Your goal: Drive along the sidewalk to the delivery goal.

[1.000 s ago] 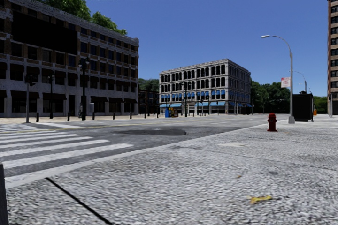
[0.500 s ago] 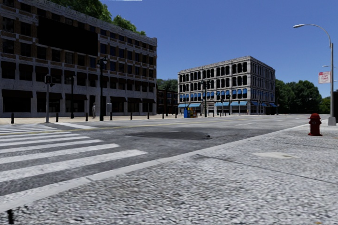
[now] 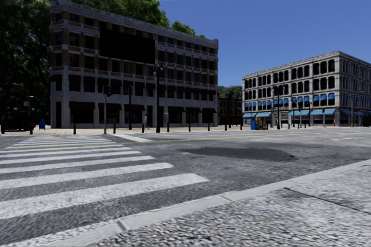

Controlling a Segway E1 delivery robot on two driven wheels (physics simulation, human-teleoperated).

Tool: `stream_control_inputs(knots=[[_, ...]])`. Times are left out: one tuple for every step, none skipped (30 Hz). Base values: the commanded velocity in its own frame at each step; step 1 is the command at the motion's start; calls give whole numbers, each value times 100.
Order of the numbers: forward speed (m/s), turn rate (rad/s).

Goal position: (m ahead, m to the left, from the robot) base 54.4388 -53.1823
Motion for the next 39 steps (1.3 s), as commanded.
stream_control_inputs(knots=[[151, 65], [151, 65], [151, 65], [152, 65], [152, 65], [160, 65], [171, 65], [177, 65], [177, 65], [185, 65], [200, 65], [200, 65], [200, 65], [200, 65], [200, 65], [200, 65], [200, 65], [200, 65], [200, 65], [200, 65], [200, 12], [200, 9], [200, 9], [200, 8], [200, 7], [200, 7], [200, 7], [200, 7], [200, 7], [200, 16], [200, 16], [200, 34], [200, 39], [200, 40], [200, 40], [200, 28], [200, 7], [200, 7], [200, 0]])
